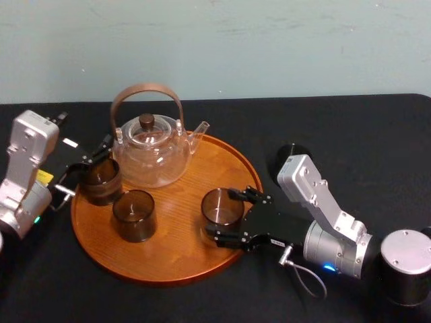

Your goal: Pick up the glass from the table and place it on the tray.

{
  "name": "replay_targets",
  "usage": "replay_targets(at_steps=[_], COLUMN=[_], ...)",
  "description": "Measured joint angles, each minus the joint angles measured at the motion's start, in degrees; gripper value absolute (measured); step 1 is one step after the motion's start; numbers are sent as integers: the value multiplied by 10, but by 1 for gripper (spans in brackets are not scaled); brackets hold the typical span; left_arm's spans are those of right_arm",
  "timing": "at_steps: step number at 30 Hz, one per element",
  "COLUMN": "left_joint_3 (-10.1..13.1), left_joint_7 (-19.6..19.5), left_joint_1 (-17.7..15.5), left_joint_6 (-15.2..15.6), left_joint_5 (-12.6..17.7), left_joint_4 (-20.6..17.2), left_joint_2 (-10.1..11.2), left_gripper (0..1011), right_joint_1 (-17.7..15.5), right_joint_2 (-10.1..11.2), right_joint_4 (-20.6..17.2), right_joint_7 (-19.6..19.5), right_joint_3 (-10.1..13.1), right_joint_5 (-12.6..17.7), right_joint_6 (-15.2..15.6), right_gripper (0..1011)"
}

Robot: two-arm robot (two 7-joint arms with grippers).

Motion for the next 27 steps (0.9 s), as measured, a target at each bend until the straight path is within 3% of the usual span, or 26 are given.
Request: replay_targets(at_steps=[27], left_joint_3=[0], left_joint_7=[0], left_joint_1=[0], left_joint_6=[0], left_joint_5=[0], left_joint_4=[0], left_joint_2=[0], left_gripper=[1001], right_joint_1=[10], right_joint_2=[-11], right_joint_4=[21], right_joint_7=[13], right_joint_3=[-9], right_joint_5=[1], right_joint_6=[-3], right_gripper=[904])
